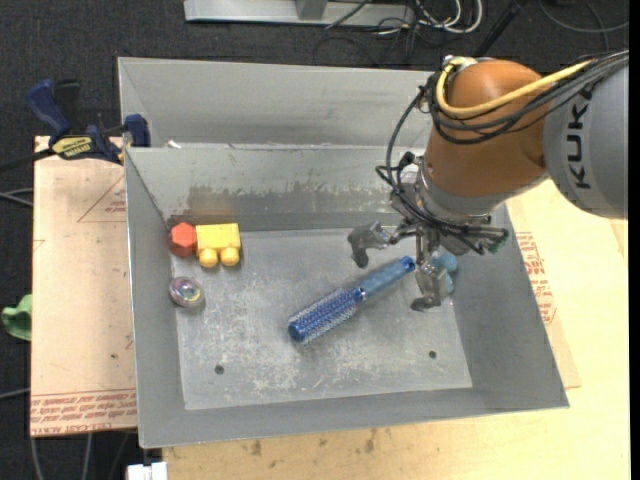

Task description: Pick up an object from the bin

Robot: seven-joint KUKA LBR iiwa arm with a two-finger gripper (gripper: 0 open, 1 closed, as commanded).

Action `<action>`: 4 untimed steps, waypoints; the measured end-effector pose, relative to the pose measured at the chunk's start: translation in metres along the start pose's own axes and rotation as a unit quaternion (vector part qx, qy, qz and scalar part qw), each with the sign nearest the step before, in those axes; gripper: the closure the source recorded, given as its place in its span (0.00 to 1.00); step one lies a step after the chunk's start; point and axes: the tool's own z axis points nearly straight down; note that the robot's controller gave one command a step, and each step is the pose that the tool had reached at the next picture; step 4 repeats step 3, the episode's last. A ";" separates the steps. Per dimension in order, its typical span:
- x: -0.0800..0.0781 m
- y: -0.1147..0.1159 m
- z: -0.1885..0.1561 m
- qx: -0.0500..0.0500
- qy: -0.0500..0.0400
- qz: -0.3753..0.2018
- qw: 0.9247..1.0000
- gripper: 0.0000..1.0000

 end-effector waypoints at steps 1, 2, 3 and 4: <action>-0.033 -0.036 0.112 0.001 -0.002 -0.048 0.999 0.00; -0.034 -0.037 0.107 0.003 -0.004 -0.048 0.999 1.00; -0.037 -0.019 -0.041 0.007 -0.007 -0.041 0.999 1.00; -0.037 -0.019 -0.041 0.007 -0.007 -0.041 0.999 1.00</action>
Offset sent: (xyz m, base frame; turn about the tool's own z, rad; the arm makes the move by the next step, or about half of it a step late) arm 0.0491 -0.0027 -0.1068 -0.1000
